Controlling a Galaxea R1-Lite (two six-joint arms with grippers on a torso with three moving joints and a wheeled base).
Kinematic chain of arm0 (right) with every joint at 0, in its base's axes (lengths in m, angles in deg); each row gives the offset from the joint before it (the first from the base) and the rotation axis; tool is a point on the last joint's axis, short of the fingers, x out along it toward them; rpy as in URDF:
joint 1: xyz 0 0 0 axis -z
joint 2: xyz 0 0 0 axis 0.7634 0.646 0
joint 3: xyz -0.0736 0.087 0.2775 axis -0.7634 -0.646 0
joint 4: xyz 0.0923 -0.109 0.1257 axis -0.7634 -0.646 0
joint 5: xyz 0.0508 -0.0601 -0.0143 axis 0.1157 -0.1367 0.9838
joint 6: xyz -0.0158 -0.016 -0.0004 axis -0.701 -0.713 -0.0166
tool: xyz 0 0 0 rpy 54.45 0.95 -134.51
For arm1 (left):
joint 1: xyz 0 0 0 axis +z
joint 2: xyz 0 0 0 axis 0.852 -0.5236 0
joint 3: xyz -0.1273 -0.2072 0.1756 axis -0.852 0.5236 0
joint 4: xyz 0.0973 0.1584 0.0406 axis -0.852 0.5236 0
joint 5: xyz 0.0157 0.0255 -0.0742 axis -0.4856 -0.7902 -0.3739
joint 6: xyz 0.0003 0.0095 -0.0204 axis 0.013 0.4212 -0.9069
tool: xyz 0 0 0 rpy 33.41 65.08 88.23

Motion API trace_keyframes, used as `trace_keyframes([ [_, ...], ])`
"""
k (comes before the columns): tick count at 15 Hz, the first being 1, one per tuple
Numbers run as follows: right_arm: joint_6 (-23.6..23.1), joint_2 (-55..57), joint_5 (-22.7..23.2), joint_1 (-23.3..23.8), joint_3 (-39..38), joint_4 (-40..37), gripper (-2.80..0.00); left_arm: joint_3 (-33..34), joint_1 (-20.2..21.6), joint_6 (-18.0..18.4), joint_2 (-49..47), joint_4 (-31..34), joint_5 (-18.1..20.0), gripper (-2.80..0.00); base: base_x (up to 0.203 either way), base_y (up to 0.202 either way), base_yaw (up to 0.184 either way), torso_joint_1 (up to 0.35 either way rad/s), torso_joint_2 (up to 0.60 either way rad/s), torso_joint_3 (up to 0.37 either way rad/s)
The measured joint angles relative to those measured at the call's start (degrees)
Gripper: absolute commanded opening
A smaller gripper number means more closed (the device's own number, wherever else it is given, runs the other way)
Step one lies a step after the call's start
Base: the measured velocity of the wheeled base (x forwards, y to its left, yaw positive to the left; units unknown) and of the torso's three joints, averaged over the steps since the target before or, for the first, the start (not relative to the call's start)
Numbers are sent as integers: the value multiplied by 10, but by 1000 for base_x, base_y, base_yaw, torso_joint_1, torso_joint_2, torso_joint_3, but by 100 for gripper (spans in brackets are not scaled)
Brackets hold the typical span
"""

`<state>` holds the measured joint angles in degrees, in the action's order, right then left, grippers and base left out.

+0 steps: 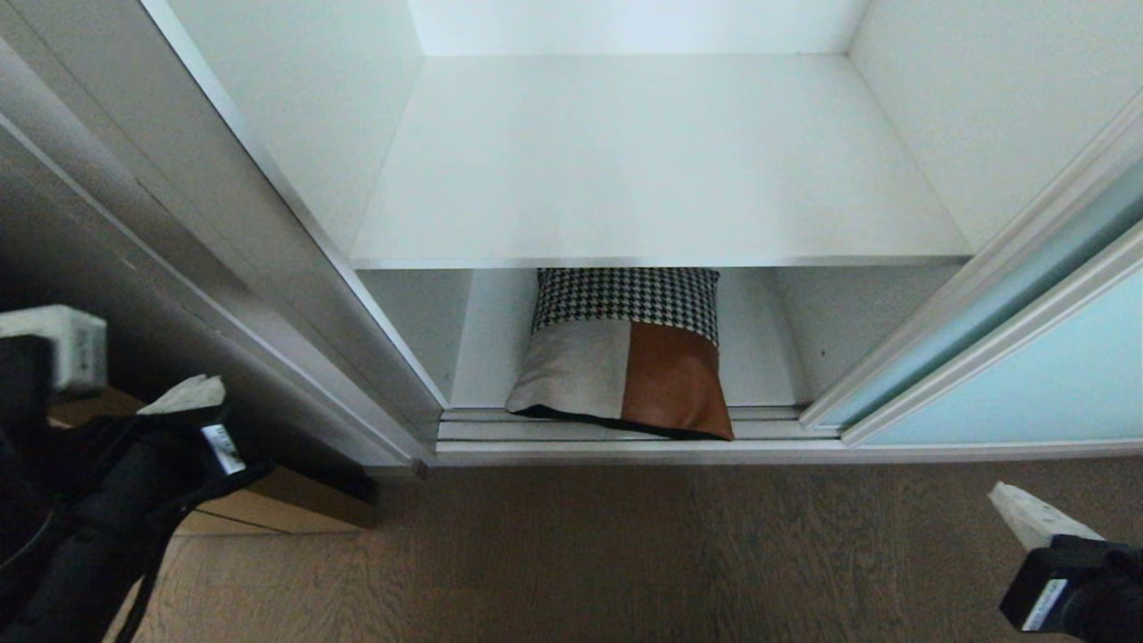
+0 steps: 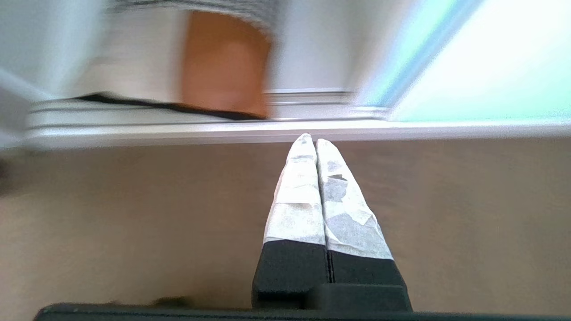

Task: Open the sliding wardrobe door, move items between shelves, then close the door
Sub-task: Place the pillow on the lower shelf

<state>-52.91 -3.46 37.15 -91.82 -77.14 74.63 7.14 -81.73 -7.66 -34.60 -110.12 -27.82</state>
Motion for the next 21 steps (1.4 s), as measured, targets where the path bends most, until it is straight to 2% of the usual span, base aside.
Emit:
trace_keyframes([
  [3,-8,-67,-12,55,-15,-9,-280,62,50,21,103,8,-13,-280,0,0,0,0,0,0],
  [6,-16,-139,-11,140,-43,-25,-280,134,116,73,210,25,-9,-280,0,0,0,0,0,0],
  [8,-24,-198,-11,179,-57,-59,-280,160,154,98,284,50,3,-280,0,0,0,0,0,0],
  [11,-43,-267,-12,238,-61,-87,-280,171,193,111,398,109,25,-280,0,0,0,0,0,0],
  [14,-60,-302,-12,260,-52,-86,-280,175,217,107,515,207,59,-280,0,0,0,0,0,0],
  [15,-60,-308,-12,261,-48,-86,-280,176,222,106,545,238,80,-280,0,0,0,0,0,0],
  [18,-60,-315,-9,261,-44,-89,-280,176,229,106,618,310,188,-280,0,0,0,0,0,0],
  [21,-62,-314,-2,259,-44,-90,-280,176,231,92,679,435,303,-280,0,0,0,0,0,0],
])
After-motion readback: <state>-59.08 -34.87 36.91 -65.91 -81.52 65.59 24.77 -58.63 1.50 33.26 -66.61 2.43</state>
